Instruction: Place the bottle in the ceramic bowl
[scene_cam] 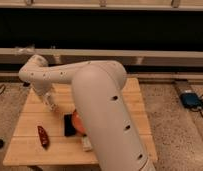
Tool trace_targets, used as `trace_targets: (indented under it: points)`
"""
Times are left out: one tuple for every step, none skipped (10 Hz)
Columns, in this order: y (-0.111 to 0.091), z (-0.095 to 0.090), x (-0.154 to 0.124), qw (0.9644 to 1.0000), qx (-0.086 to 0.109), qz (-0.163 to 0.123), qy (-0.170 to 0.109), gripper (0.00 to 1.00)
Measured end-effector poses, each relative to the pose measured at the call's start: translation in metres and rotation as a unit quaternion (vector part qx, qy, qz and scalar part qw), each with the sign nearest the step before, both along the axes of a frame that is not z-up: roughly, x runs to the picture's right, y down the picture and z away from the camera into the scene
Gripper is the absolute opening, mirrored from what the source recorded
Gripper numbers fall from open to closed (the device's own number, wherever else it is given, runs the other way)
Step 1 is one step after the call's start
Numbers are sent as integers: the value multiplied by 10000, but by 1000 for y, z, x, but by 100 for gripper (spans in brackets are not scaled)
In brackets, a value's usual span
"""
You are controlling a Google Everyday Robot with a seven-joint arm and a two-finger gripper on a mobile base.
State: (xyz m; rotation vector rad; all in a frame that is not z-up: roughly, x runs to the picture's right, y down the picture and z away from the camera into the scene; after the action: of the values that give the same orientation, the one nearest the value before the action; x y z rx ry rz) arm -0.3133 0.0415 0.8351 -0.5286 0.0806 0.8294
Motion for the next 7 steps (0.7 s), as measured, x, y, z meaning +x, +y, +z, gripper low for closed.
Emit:
trace_targets:
  points:
    - [0, 0, 1, 10000, -15, 31, 1, 24]
    - [1, -4, 3, 9999, -47, 90, -66, 12]
    - [2, -9, 3, 9998, -67, 121, -163, 5]
    - [2, -17, 5, 9995, -75, 160, -278, 1]
    - [0, -31, 13, 9988, -49, 195, -439, 0]
    - [0, -44, 23, 9980, -32, 244, -578, 0]
    - [-1, -56, 37, 9974, 39, 271, -672, 0]
